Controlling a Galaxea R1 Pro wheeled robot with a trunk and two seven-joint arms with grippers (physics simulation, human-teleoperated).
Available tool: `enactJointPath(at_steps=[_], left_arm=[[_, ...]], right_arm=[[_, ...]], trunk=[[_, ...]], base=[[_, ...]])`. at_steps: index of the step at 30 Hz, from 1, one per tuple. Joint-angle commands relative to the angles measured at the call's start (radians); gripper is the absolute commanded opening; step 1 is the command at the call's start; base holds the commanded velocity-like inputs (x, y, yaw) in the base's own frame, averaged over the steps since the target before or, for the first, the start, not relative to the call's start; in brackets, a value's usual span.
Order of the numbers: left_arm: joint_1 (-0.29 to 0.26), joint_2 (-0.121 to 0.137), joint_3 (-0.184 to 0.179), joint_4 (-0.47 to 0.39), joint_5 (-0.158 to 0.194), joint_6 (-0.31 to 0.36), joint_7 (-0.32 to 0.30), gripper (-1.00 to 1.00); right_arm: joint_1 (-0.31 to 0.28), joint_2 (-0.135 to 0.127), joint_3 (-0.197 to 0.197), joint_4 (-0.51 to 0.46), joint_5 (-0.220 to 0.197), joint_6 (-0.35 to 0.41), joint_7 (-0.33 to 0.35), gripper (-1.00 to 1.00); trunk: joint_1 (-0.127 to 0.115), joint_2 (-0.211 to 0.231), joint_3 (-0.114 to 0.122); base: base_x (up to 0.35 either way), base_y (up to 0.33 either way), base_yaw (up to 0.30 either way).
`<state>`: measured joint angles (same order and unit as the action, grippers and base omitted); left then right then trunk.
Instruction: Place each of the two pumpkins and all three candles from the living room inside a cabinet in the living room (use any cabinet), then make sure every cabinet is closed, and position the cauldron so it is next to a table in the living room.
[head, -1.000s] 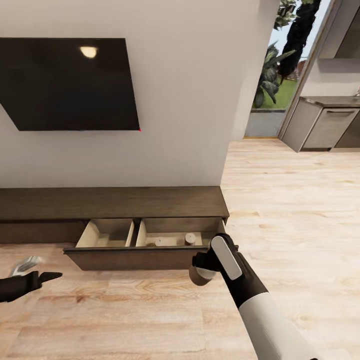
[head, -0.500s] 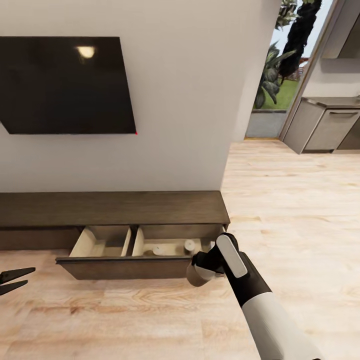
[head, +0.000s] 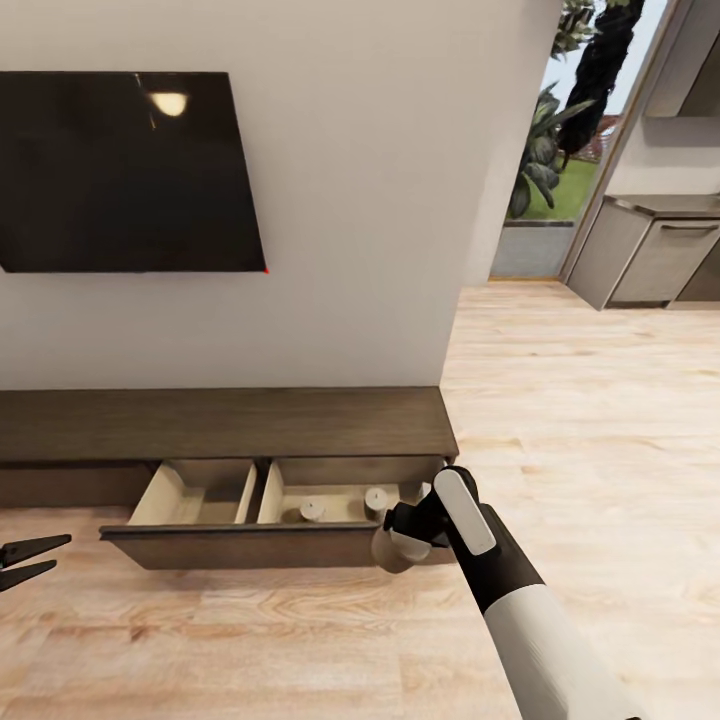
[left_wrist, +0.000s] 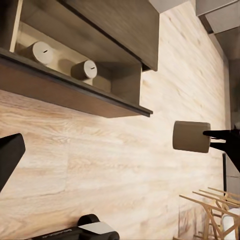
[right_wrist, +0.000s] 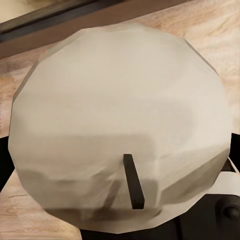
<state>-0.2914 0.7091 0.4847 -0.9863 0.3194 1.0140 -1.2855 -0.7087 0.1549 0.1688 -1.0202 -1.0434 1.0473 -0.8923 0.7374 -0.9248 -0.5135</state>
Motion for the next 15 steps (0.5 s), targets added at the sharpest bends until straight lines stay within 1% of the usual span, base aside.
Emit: enactJointPath(at_steps=[1, 5, 9, 15], left_arm=[[0.000, 0.000, 0.000, 0.000, 0.000, 0.000, 0.000, 1.00], [0.000, -0.001, 0.000, -0.002, 0.001, 0.000, 0.000, 1.00], [0.000, -0.003, 0.000, -0.005, 0.001, -0.001, 0.000, 1.00], [0.000, -0.005, -0.001, -0.006, 0.001, -0.001, 0.000, 1.00]], right_arm=[[0.000, 0.000, 0.000, 0.000, -0.003, -0.001, -0.001, -1.00], [0.000, 0.000, 0.000, 0.000, -0.003, -0.001, -0.001, -1.00], [0.000, 0.000, 0.000, 0.003, -0.003, -0.001, 0.000, -1.00], [0.000, 0.000, 0.000, 0.004, -0.002, -0.001, 0.001, -1.00]], trunk=[[0.000, 0.000, 0.000], [0.000, 0.000, 0.000], [0.000, 0.000, 0.000], [0.000, 0.000, 0.000]], base=[[0.063, 0.000, 0.000], [0.138, 0.000, 0.000], [0.062, -0.004, 0.000], [0.150, -0.064, 0.000]])
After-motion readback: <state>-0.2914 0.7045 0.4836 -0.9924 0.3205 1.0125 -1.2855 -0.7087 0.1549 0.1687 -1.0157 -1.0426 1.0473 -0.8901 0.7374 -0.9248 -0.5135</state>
